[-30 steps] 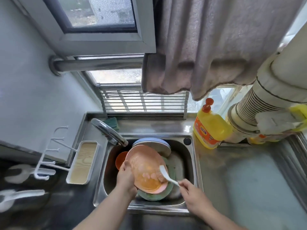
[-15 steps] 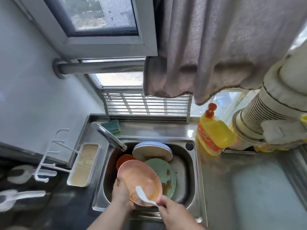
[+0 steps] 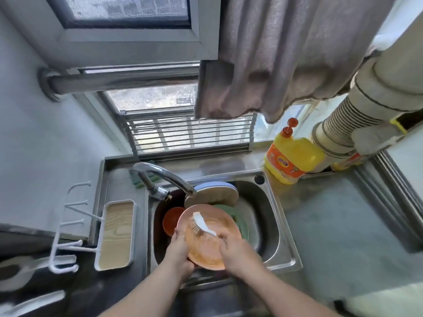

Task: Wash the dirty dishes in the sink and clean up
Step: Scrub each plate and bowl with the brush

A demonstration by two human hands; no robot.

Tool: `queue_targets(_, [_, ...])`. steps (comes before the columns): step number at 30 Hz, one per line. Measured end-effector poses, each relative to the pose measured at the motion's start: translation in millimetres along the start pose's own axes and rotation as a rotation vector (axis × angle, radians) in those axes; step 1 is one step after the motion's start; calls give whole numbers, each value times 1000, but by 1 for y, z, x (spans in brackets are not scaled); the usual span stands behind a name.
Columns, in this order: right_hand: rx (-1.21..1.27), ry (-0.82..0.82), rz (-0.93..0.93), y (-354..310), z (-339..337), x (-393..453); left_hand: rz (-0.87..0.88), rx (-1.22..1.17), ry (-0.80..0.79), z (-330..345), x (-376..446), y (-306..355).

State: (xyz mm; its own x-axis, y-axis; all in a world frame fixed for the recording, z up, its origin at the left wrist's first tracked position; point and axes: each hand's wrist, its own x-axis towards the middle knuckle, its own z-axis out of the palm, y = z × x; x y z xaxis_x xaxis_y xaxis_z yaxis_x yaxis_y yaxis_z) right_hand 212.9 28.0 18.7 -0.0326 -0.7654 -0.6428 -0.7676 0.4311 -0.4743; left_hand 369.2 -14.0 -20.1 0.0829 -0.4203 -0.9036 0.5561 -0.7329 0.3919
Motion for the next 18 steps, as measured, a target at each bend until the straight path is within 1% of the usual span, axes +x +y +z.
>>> queue_targets(2, [-34, 46, 112, 27, -17, 10, -8, 13, -30, -6, 4, 6])
queue_targets(3, [-52, 42, 134, 43, -20, 2, 8, 14, -28, -10, 10, 10])
queue_targets(5, [7, -3, 157, 59, -10, -30, 24, 24, -18, -15, 19, 16])
queue_targets(6, [52, -53, 141, 53, -1, -44, 27, 38, -10, -17, 23, 15])
queue_targets(8, [126, -128, 47, 28, 18, -52, 32, 39, 18, -15, 27, 8])
queue_targets(10, [116, -88, -21, 0, 22, -33, -29, 3, 9, -12, 28, -4])
queue_targets(13, [1, 4, 34, -10, 2, 9, -123, -69, -35, -9, 26, -14])
queue_targets(16, [-65, 46, 89, 25, -25, 10, -114, -96, -1, -14, 38, -16])
queue_targets(18, [-58, 8, 116, 49, -27, -14, -72, -78, 36, -17, 39, -9])
